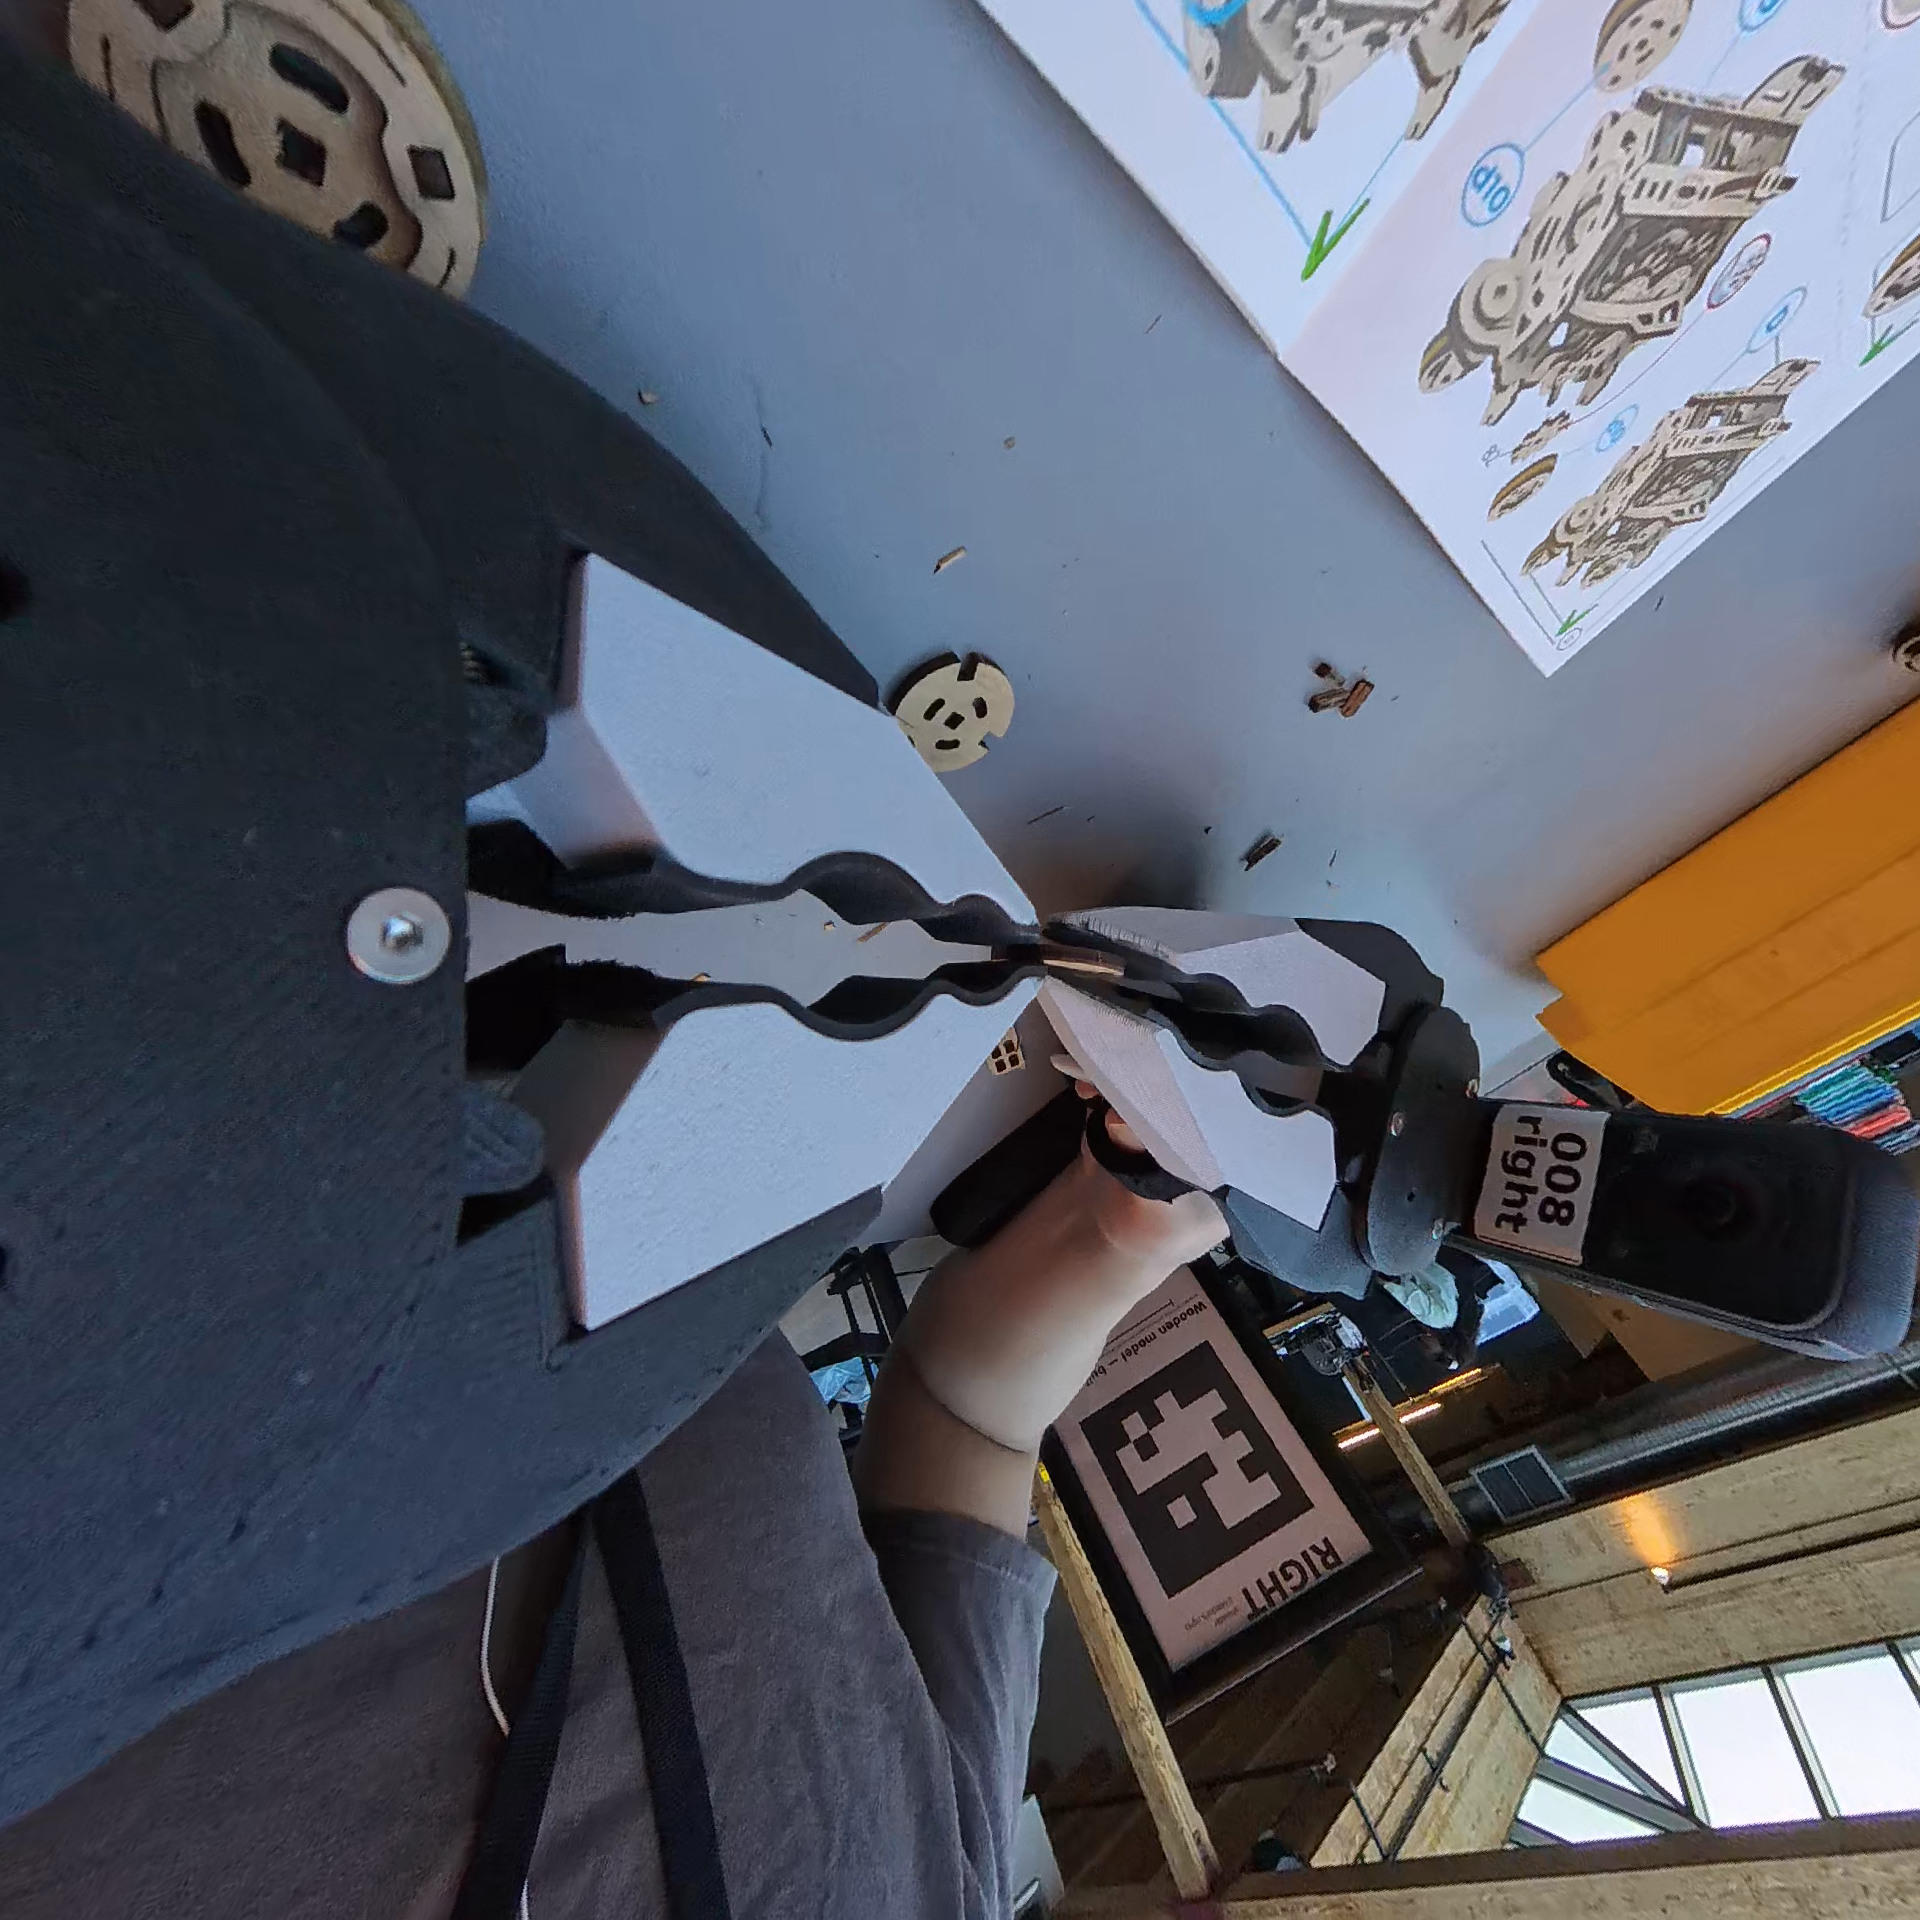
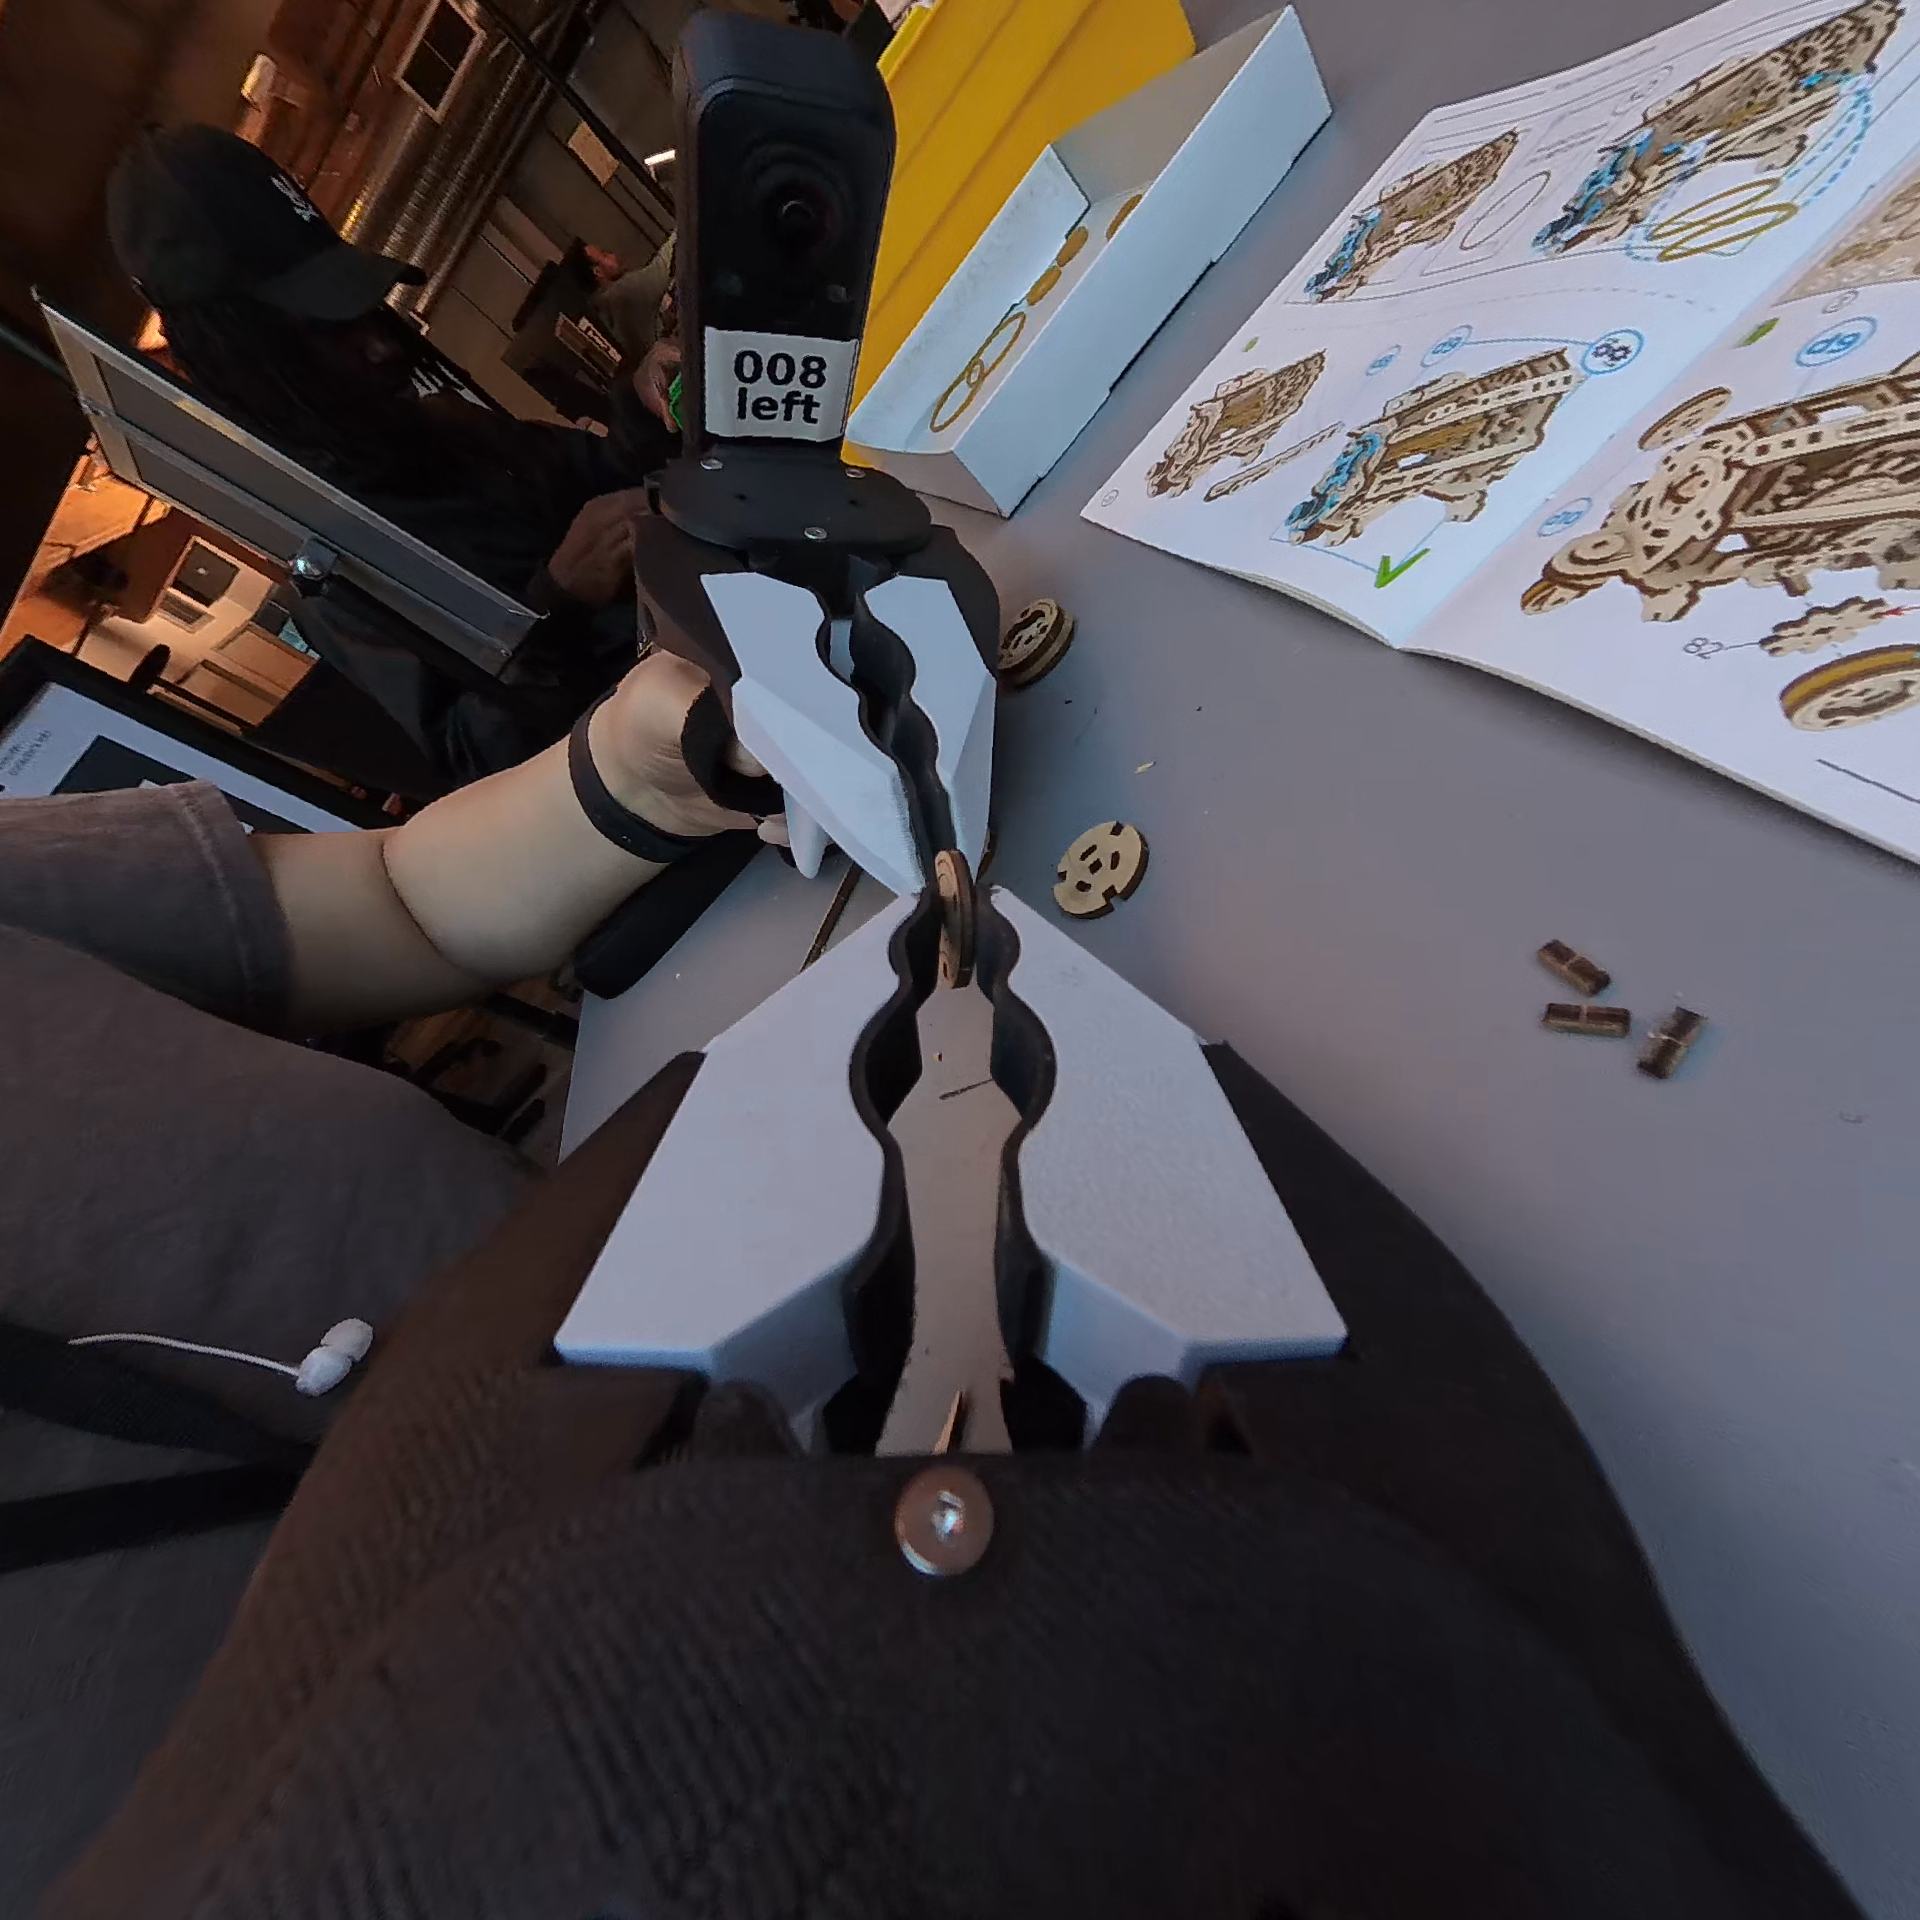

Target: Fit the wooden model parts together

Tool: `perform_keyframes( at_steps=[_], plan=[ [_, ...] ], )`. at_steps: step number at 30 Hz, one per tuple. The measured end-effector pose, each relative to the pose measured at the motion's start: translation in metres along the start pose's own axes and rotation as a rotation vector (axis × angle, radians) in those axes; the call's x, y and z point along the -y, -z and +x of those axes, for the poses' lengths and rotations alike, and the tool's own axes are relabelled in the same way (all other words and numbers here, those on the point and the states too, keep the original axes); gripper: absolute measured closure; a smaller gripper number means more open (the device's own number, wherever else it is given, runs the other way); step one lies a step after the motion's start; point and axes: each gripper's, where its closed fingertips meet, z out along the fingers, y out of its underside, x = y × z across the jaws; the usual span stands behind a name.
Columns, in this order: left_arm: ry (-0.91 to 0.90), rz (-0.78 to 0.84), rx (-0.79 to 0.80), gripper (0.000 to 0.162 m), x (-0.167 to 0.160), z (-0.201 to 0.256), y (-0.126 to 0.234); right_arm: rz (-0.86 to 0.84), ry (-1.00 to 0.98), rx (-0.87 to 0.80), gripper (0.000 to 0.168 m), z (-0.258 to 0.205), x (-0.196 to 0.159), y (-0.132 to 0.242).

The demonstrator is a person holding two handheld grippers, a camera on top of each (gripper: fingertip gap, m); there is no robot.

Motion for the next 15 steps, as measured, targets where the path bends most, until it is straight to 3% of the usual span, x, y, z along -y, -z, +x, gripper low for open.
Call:
perform_keyframes(
  at_steps=[15],
  plan=[
    [0.029,-0.040,0.110,0.161,-0.007,-0.015,-0.002,-0.075,0.067,-0.145,0.165,0.014,-0.009,-0.004]
  ],
)
